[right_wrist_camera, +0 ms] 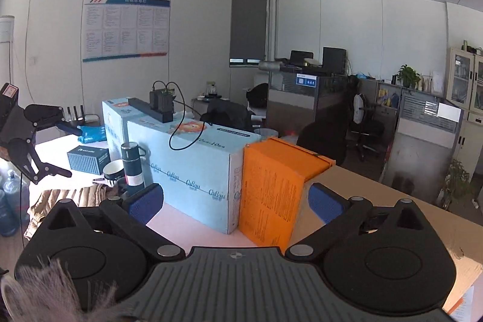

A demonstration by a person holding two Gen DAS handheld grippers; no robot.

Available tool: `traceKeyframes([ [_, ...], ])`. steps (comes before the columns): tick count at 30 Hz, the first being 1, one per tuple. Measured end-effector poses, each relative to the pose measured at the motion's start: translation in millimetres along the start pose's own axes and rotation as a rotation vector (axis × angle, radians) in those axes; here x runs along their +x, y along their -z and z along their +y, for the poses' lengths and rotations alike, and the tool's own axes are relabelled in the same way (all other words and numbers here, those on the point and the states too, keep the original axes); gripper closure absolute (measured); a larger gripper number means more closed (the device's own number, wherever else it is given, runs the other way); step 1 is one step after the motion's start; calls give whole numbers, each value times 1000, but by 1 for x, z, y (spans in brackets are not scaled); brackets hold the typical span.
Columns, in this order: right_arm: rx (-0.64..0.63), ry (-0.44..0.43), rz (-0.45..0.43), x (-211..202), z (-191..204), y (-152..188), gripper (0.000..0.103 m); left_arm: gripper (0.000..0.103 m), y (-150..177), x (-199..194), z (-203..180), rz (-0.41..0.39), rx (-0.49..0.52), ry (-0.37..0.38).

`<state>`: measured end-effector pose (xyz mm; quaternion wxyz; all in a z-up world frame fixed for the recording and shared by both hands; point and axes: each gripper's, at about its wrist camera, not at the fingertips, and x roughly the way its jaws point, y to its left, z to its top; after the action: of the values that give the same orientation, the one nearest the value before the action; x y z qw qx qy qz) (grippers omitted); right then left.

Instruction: Fold clothes

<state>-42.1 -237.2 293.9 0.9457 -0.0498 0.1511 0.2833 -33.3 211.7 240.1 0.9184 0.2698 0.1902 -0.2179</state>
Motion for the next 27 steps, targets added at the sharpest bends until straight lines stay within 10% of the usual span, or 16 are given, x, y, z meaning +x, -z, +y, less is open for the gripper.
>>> traceKeyframes([
  [16, 364, -50, 364, 253, 34, 207, 0, 18, 131, 289, -74, 504, -708, 121],
  [19, 383, -52, 403, 271, 34, 223, 0, 29, 132, 297, -78, 490, -736, 178],
  [22, 416, -38, 402, 272, 32, 233, 0, 95, 128, 304, -78, 480, -709, 231],
  [27, 473, -12, 384, 275, 19, 237, 0, 96, 127, 314, -63, 458, -649, 77],
])
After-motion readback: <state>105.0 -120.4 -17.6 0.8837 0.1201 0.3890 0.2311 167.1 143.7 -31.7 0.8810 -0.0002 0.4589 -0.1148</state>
